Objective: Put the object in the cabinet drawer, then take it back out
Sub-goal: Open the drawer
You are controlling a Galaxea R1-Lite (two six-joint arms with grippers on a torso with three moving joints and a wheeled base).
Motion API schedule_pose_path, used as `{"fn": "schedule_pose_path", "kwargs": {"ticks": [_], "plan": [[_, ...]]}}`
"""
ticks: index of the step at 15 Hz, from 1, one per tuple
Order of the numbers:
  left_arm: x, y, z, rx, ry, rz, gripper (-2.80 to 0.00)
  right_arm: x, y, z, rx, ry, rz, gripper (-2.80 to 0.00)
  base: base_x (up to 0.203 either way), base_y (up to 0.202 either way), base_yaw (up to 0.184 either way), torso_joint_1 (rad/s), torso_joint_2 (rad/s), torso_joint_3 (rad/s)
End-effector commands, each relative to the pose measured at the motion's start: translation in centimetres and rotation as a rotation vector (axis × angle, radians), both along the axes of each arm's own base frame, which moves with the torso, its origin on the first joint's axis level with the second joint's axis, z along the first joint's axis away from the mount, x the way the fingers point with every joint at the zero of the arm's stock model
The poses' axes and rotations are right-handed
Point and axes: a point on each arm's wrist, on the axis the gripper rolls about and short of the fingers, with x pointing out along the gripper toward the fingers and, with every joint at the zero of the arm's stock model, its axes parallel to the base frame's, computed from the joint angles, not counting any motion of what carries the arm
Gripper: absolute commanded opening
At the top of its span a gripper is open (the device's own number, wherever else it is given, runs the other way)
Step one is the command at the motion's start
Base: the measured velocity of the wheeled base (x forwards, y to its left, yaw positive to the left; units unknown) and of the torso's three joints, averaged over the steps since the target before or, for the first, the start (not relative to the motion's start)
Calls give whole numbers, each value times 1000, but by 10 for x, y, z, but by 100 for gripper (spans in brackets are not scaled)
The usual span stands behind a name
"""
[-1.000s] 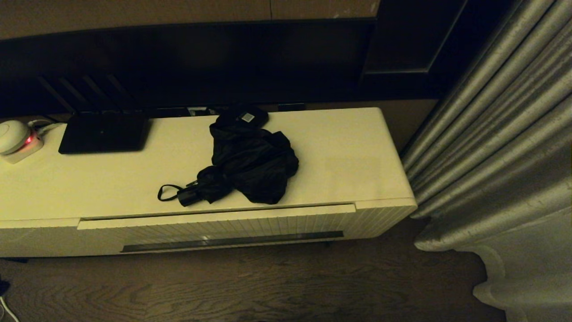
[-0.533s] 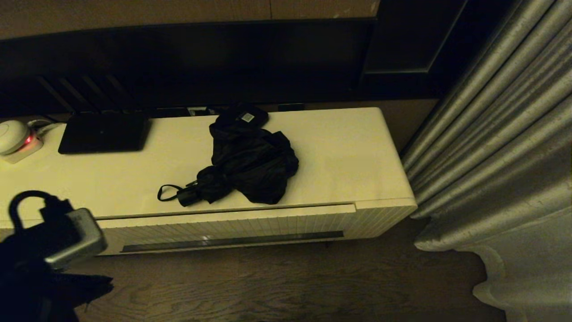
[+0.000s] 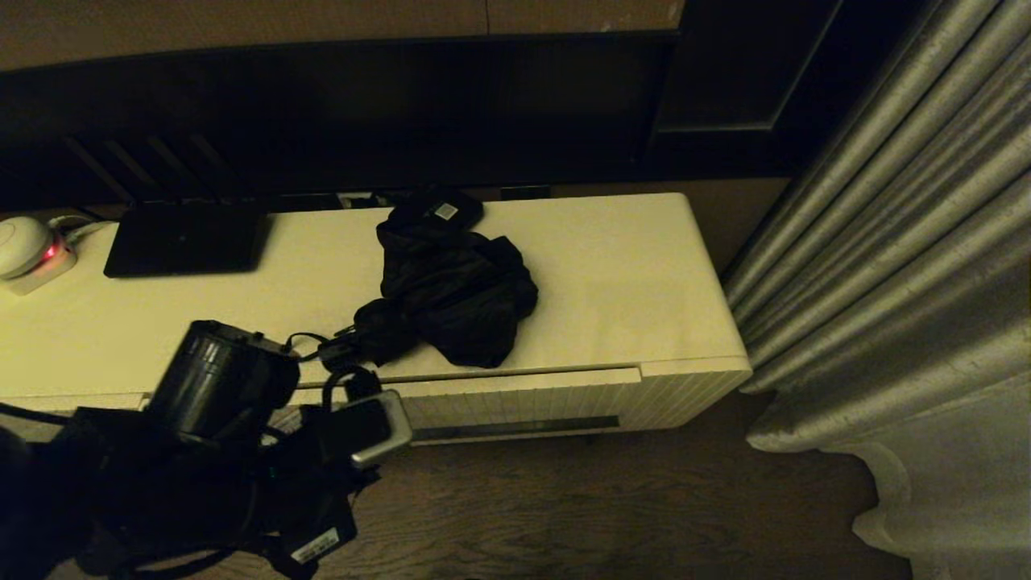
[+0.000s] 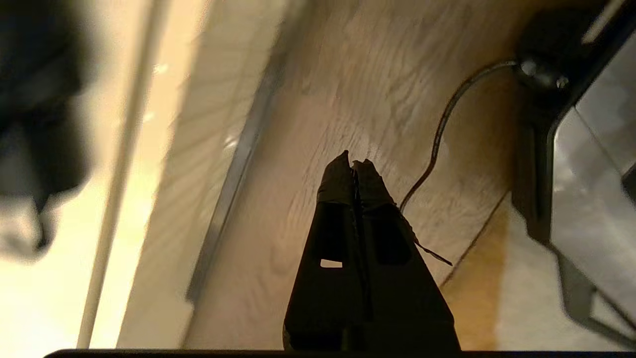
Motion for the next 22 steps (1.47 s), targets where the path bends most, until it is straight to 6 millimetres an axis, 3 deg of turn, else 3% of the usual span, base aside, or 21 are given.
{"fn": "schedule_pose_path", "kwargs": {"ticks": [1,4,8,17,22], "plan": [[4,-10,-18,80,48,-71,-280,0,0,0,0,0,1,-280,0,0,0,0,0,0],[1,-11,-23,150,32,-148,-280,0,0,0,0,0,1,-280,0,0,0,0,0,0],[2,-12,-45,223,95,-153,-280,0,0,0,0,2,1,-280,0,0,0,0,0,0],[41,-33,-85,287,99,-31,-280,0,0,0,0,2,1,-280,0,0,0,0,0,0],[39,-45,-94,346,92,-16,-280,0,0,0,0,1,1,-280,0,0,0,0,0,0]]}}
